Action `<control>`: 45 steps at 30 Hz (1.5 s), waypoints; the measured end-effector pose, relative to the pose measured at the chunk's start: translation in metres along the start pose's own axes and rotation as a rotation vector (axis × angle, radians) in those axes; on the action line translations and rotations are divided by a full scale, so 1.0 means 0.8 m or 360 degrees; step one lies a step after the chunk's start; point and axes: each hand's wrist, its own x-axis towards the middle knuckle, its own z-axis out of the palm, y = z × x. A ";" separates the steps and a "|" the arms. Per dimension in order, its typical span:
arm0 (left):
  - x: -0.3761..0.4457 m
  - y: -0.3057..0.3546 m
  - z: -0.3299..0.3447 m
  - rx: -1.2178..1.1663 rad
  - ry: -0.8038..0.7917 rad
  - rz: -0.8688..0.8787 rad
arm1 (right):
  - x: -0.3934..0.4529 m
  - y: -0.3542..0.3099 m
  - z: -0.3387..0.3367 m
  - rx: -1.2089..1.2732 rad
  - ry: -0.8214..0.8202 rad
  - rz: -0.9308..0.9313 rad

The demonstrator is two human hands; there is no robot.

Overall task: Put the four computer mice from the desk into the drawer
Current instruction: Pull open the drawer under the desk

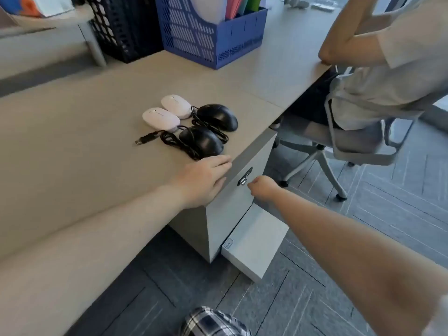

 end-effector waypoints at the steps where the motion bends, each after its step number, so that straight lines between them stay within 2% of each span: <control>1: -0.001 -0.001 0.005 -0.0005 0.0045 -0.0057 | 0.009 0.002 0.008 0.0126 0.0017 -0.0003; 4: 0.000 0.001 0.006 -0.0041 0.0100 -0.0166 | 0.018 0.002 0.020 0.0570 -0.0021 0.0038; 9: -0.002 0.005 0.004 0.0018 0.0101 -0.0169 | 0.032 0.008 0.036 0.1000 -0.0031 0.0069; 19: -0.001 0.007 0.001 0.0131 0.0044 -0.0164 | 0.023 0.007 0.037 0.1042 0.0005 0.0011; 22: -0.001 0.008 0.001 0.0143 0.0045 -0.0167 | 0.019 0.028 0.032 0.1089 -0.0039 0.0093; 24: -0.003 0.010 0.001 0.0169 0.0033 -0.0173 | 0.012 0.050 0.029 0.0998 -0.0018 0.0191; 26: -0.005 0.015 0.002 0.0208 0.0035 -0.0204 | 0.002 0.069 0.021 0.0748 0.0438 0.0169; 28: -0.004 0.025 0.002 0.0228 0.0010 -0.0286 | -0.016 0.068 0.009 0.0467 0.0845 -0.0175; 29: -0.003 0.032 0.003 0.0222 -0.0023 -0.0342 | -0.022 0.062 0.003 0.0372 0.0884 -0.0387; 31: -0.002 0.045 0.003 0.0197 -0.0126 -0.0467 | -0.027 0.046 -0.006 0.0131 0.0685 -0.0603; 34: 0.001 0.059 -0.001 0.0212 -0.0259 -0.0593 | -0.030 0.039 -0.010 -0.0445 0.0429 -0.0577; 38: -0.003 0.071 -0.012 0.0221 -0.0326 -0.0667 | -0.040 0.046 -0.019 -0.0711 0.0396 -0.0579; 45: -0.009 0.083 -0.023 0.0228 -0.0389 -0.0743 | -0.066 0.075 -0.049 -0.0960 0.0373 -0.0373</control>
